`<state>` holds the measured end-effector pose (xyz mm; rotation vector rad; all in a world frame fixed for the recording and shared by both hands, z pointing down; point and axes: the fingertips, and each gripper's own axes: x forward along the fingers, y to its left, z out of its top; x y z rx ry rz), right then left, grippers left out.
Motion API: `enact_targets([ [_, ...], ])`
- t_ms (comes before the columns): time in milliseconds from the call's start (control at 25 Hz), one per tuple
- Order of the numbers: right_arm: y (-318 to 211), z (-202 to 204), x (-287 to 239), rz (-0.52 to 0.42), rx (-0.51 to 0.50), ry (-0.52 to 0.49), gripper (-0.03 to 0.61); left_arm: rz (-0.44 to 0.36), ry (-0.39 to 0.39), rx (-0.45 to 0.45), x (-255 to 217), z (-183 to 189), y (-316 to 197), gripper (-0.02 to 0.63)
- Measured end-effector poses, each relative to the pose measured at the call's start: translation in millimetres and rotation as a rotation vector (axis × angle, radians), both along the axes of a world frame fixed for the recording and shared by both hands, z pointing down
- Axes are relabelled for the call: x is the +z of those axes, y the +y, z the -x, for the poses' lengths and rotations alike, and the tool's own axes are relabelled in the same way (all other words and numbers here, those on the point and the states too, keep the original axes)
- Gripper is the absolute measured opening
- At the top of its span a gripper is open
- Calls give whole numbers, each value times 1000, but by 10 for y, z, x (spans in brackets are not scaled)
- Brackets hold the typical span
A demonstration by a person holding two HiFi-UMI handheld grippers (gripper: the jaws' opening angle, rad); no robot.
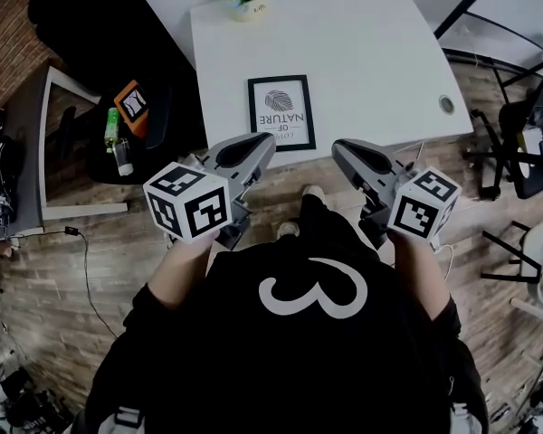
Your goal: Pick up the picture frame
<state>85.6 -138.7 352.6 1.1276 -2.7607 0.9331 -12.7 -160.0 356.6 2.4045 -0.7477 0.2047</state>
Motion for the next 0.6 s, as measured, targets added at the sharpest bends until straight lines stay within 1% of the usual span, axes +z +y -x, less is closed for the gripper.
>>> enact_targets([
  [120, -77, 0, 32, 11, -1, 7, 26, 16, -5, -16, 57, 25, -69, 17],
  [320, -280, -45, 158, 25, -16, 51, 26, 43, -13, -34, 170, 10, -255, 17],
  [480, -439, -40, 289, 53, -26, 37, 26, 57, -53, -23, 304, -7, -371, 18],
  [600, -559, -36, 384, 73, -45, 48, 26, 70, -65, -27, 372, 2, -487, 18],
])
